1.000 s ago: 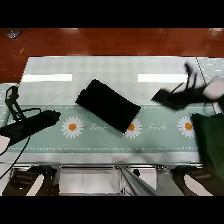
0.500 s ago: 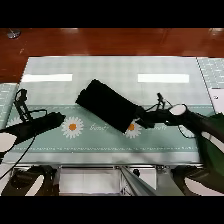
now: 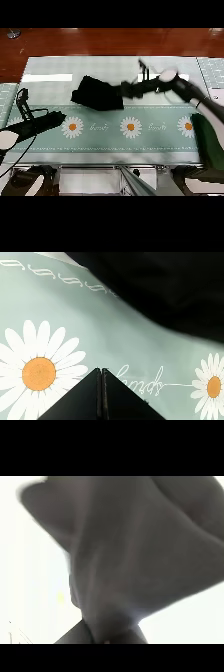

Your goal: Fold the shirts.

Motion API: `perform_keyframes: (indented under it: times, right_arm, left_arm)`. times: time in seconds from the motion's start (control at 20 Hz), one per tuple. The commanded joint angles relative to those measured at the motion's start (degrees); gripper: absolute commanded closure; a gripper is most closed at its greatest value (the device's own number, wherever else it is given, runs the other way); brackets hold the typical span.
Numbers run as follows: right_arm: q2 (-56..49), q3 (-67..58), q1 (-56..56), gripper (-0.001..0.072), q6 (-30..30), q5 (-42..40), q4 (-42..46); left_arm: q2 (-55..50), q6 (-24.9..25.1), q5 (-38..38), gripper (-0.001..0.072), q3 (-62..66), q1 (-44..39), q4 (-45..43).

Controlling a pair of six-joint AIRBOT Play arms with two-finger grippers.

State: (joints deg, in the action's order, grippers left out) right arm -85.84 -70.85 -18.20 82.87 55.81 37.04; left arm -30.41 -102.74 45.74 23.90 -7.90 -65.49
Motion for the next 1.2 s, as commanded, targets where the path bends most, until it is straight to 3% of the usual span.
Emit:
perform_keyframes:
  times: [0.0,0.25,0.6,0.75,0.9,1.15]
  right_arm:
    - [-0.52,-21.2,3.61,0.0692,4.2,12.55,10.82]
    - [-0.33,-42.8,15.43,0.0691,10.27,27.43,17.84]
    - [4.02,-45.92,43.04,0.0691,14.01,48.52,20.5]
    - [8.87,-41.86,53.57,0.0692,13.64,50.66,26.95]
    - [15.72,-33.79,61.83,0.0692,9.62,50.71,36.96]
    - [30.91,-7.96,75.49,0.0692,8.85,50.69,49.4]
  left_arm:
    - [-0.09,0.0,-0.13,0.0684,-0.02,-0.04,0.02]
    - [-0.09,0.0,-0.11,0.0684,-0.02,-0.11,0.02]
    - [-0.09,0.0,-0.09,0.0683,-0.02,-0.11,0.0]
    - [-0.09,0.0,-0.11,0.0683,-0.02,-0.09,-0.02]
    - [-0.09,0.02,-0.13,0.0683,-0.02,-0.09,-0.02]
    - [-0.09,0.0,-0.59,0.0683,-0.02,-0.09,-0.02]
